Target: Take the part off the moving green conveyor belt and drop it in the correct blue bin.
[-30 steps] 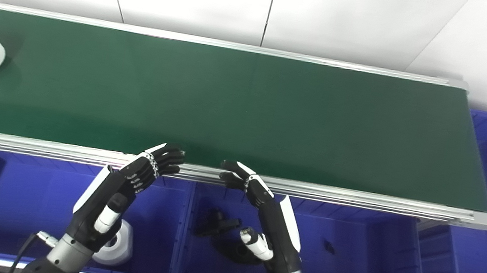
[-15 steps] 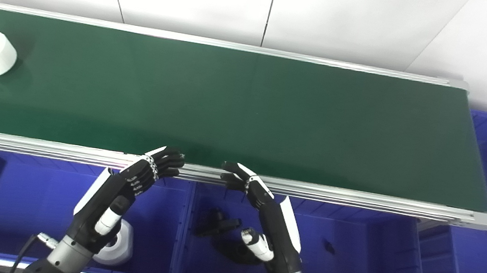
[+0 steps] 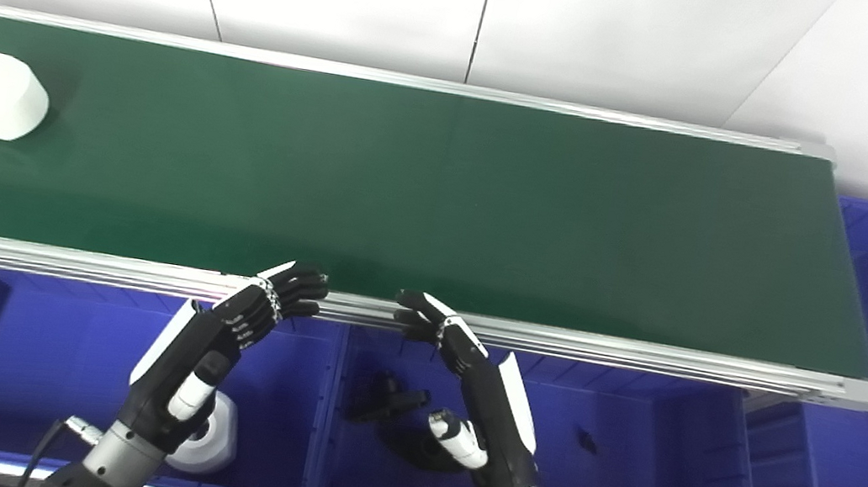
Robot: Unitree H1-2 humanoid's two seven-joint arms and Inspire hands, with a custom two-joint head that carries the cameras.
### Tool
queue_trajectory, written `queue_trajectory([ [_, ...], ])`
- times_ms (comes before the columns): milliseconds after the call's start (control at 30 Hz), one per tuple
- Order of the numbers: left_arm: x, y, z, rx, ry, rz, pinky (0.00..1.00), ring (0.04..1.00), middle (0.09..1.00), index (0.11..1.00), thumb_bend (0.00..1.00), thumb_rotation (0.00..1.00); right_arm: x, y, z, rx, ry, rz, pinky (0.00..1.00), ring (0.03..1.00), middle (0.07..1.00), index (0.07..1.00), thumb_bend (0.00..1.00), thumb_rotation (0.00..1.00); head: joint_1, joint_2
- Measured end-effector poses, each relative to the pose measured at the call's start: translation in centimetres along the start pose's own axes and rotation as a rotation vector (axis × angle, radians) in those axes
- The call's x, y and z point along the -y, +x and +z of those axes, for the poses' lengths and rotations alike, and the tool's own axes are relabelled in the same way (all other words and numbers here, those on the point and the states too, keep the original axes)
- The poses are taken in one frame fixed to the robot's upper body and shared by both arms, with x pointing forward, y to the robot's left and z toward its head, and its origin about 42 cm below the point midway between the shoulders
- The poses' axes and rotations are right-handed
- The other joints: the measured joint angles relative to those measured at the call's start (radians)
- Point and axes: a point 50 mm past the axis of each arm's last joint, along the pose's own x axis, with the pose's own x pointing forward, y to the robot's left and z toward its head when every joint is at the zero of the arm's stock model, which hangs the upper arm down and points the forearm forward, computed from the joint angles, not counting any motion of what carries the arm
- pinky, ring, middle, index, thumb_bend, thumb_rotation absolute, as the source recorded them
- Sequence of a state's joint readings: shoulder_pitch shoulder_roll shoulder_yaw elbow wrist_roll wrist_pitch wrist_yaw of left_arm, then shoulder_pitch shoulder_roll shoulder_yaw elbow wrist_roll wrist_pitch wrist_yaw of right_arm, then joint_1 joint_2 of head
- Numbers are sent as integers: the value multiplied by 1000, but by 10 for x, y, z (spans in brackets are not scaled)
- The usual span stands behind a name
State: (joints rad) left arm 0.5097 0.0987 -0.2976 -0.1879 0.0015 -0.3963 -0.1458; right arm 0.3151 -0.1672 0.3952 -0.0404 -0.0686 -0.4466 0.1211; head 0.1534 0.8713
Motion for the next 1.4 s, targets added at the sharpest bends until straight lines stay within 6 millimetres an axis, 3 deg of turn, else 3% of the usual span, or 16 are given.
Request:
queue_trajectory([
  [567, 0, -1, -1, 6, 8, -3, 818, 852, 852, 852, 704, 955, 0, -1, -3, -10, 4, 1, 747, 794, 839, 826, 839, 970, -3, -5],
  [700, 0, -1, -2, 4, 7, -3, 824, 853, 848, 849, 707, 940, -1, -1, -3, -12, 2, 2, 742, 796, 843, 827, 844, 995, 2, -21],
  [833, 1, -4, -9, -15, -7, 0, 809, 850, 838, 843, 712, 927, 0, -3, -5, -23, -6, 9, 741, 806, 846, 823, 857, 997, 34, -61],
  [933, 4, -5, -14, -32, -13, 1, 794, 840, 832, 839, 711, 922, 1, -7, -12, -51, -5, 9, 736, 806, 842, 820, 861, 996, 77, -113],
  [1000, 6, -5, -19, -46, -14, 2, 784, 832, 824, 833, 718, 925, 2, -9, -14, -59, -6, 7, 736, 803, 840, 819, 862, 993, 77, -114],
  [1033, 8, -5, -20, -52, -15, 3, 788, 830, 821, 832, 716, 929, 3, -9, -14, -61, -6, 5, 737, 802, 840, 819, 859, 985, 93, -142],
  [1067, 9, -6, -23, -60, -17, 6, 790, 830, 820, 832, 714, 930, 3, -10, -16, -67, -3, 4, 737, 802, 840, 820, 858, 983, 94, -143],
  [1167, 13, -5, -28, -75, -10, 6, 785, 821, 814, 827, 729, 934, 4, -15, -25, -105, 21, -2, 732, 795, 831, 811, 863, 954, 130, -199],
  [1233, 15, -3, -32, -87, -5, 6, 780, 817, 813, 823, 740, 932, 5, -17, -30, -124, 32, -5, 730, 793, 831, 810, 867, 952, 135, -207],
  [1400, 17, 1, -44, -115, -1, 16, 725, 785, 787, 789, 768, 895, 8, -16, -40, -153, 36, 12, 711, 783, 827, 803, 873, 962, 175, -293],
])
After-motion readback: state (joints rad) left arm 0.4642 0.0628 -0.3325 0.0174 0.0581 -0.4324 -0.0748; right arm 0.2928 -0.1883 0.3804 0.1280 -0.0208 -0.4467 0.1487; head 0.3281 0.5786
